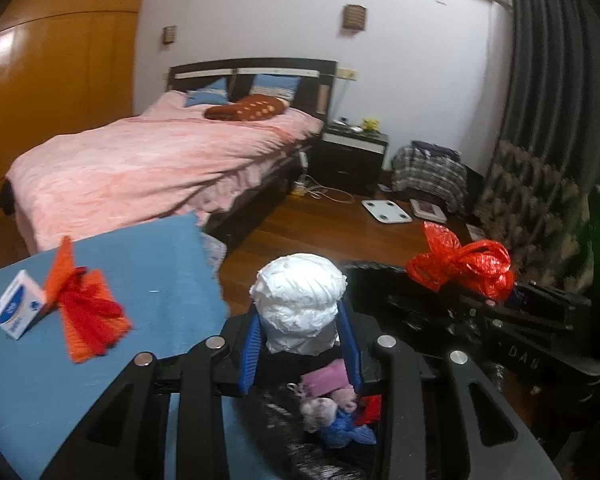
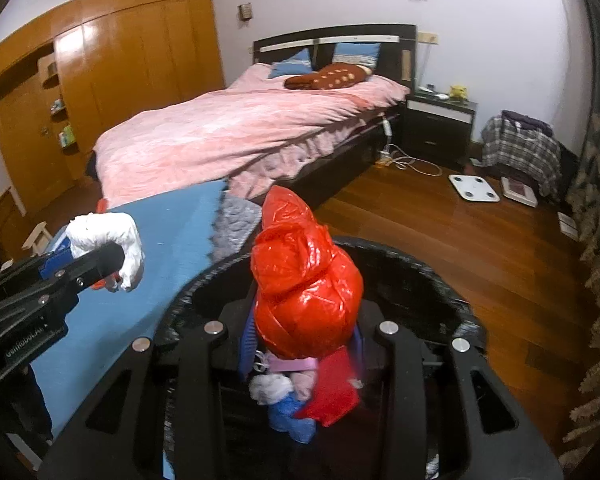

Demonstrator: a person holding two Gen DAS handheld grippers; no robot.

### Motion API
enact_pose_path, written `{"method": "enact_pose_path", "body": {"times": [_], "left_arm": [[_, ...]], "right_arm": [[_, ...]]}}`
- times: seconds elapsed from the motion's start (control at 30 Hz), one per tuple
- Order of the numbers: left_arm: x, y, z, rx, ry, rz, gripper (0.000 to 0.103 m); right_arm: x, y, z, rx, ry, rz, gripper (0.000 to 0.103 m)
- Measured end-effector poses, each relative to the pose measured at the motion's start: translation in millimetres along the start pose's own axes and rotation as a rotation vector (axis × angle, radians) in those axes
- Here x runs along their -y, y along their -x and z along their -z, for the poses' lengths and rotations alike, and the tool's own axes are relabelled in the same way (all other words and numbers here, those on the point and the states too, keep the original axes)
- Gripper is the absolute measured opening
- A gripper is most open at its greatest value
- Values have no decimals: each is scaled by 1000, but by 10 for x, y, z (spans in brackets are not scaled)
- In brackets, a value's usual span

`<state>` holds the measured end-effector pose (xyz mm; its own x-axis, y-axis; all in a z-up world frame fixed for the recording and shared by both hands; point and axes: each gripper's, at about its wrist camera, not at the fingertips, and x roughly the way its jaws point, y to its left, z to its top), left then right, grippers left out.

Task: Collect trash
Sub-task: 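Carry the tissue ball and red bag over the bin and open both grippers, then move both grippers back over the table toward the alcohol pad box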

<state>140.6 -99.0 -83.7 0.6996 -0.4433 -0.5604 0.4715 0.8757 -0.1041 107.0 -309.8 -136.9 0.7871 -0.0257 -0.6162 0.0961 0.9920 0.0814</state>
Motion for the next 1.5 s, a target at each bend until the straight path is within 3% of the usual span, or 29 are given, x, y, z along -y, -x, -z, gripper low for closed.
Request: {"method": "enact_pose_path", "body": {"times": [0.17, 0.23, 0.3, 0.37, 0.43, 0.6, 0.73, 0.83, 1.03, 1.5], "left_arm": [[211, -172, 17, -22, -35, 68, 35], [242, -235, 8, -32, -40, 97, 41], [252, -272, 7, -39, -38, 115, 45], [243, -281, 7, -45, -31, 111, 55], [218, -277, 8, -41, -20, 106, 63], [69, -235, 16, -43, 3, 67, 69], [-120, -136, 21, -25, 13, 7, 81], [-333, -50, 43, -15, 29, -42, 84], [-863, 126, 178, -7, 90, -159, 86], [-2263, 443, 613, -23, 225, -446, 86]], "right_arm": [[272, 7, 86, -6, -38, 50, 38], [351, -1, 114, -7, -44, 77, 39], [399, -10, 129, -6, -43, 96, 50], [439, -20, 150, -3, -44, 112, 69], [457, -25, 169, 2, -38, 123, 76], [434, -30, 197, 4, -39, 123, 90], [329, -40, 165, -5, -42, 94, 97], [225, -60, 120, -12, -34, 79, 97], [-200, -177, 12, -3, 5, 12, 97], [-1605, -713, -343, -2, 162, -173, 97]]}}
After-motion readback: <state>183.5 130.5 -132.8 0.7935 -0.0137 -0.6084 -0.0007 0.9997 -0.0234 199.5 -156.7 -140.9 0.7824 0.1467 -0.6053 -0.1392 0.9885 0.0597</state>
